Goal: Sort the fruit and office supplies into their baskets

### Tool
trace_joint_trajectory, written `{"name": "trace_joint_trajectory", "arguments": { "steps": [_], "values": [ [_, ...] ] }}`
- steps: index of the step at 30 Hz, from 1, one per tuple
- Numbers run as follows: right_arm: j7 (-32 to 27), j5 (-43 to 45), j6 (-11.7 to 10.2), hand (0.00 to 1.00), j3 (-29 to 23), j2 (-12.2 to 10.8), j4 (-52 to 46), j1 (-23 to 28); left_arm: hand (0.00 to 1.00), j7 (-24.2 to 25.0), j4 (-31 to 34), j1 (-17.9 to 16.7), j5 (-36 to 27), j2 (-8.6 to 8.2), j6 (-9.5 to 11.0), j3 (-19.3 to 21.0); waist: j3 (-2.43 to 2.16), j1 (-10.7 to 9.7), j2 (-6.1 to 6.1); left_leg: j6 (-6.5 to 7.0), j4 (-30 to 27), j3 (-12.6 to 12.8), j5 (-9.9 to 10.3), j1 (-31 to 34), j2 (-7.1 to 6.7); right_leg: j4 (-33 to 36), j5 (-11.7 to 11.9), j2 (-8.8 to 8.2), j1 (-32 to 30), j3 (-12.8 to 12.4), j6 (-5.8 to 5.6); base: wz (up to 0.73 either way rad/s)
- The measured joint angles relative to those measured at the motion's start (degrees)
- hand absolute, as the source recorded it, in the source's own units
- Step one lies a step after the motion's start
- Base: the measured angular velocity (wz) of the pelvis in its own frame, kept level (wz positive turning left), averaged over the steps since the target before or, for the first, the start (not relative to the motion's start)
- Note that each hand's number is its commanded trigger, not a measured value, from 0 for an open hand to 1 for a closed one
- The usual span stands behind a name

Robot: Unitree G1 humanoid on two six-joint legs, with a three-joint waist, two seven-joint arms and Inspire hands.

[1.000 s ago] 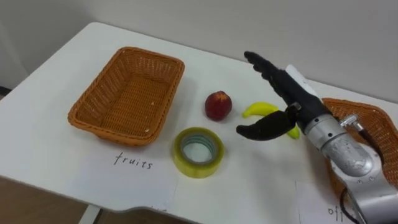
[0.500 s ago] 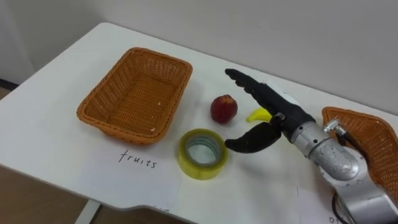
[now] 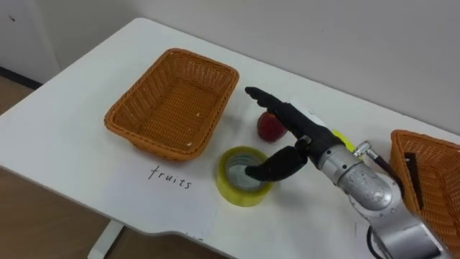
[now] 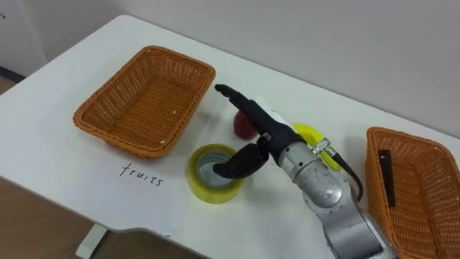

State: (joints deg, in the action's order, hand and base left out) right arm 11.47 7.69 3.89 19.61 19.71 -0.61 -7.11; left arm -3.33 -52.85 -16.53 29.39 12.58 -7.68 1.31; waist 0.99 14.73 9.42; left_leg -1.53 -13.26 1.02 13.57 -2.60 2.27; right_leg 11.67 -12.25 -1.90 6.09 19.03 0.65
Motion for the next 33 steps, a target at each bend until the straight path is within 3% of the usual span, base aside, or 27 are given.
{"name": "trace_joint_trajectory", "arguments": {
  "steps": [6, 12, 16, 25, 33],
  "values": [
    [-0.53, 0.0, 0.0, 0.0, 1.56, -0.31, 0.4, -0.86, 0.0, -0.09, 0.03, 0.4, 0.02, 0.05, 0.04, -0.5, -0.08, 0.28, 0.12, 0.0, -0.29, 0.01, -0.01, 0.14, -0.02, -0.01, 0.0, -0.01, -0.17, 0.15, 0.0, 0.0],
    [-2.08, 0.02, 0.1, 0.0, 1.82, -2.8, 2.2, -1.41, 0.0, -0.33, 0.82, 0.31, 0.02, 0.05, -1.14, -2.19, -0.18, 1.28, 0.25, 0.0, -0.5, -0.1, -0.02, 0.01, -0.04, -0.01, 0.0, -0.09, 0.09, 0.58, 0.0, 0.01],
    [-2.07, 0.36, 1.53, 0.0, 2.31, -4.02, 3.97, -2.97, 0.0, -0.33, 1.43, -0.75, -0.03, -0.04, -1.77, -2.29, -0.17, 1.47, 0.23, 0.0, -0.76, -0.49, -0.02, 0.15, -0.08, 0.01, -0.01, -0.1, 0.28, 0.84, -0.01, 0.04],
    [-1.76, 2.12, 3.18, 0.0, 2.3, -4.02, 4.28, -2.97, 0.0, 0.15, 3.07, -2.31, 0.18, -0.09, -3.39, -2.22, -0.34, 1.56, 0.31, -0.14, -0.59, -1.5, -0.24, 0.51, -0.29, 0.06, -0.01, -0.13, 0.34, 1.6, 0.0, 0.05],
    [1.05, 3.46, 3.84, 0.0, 2.29, -3.7, 4.69, -2.96, 0.0, 1.38, 3.47, -1.59, 0.34, 0.02, -4.03, -1.37, -0.46, 1.46, 0.15, -0.13, -0.51, -1.67, -0.24, 0.01, -0.3, 0.01, -0.01, -0.13, 0.88, 1.71, 0.0, 0.0]
  ]
}}
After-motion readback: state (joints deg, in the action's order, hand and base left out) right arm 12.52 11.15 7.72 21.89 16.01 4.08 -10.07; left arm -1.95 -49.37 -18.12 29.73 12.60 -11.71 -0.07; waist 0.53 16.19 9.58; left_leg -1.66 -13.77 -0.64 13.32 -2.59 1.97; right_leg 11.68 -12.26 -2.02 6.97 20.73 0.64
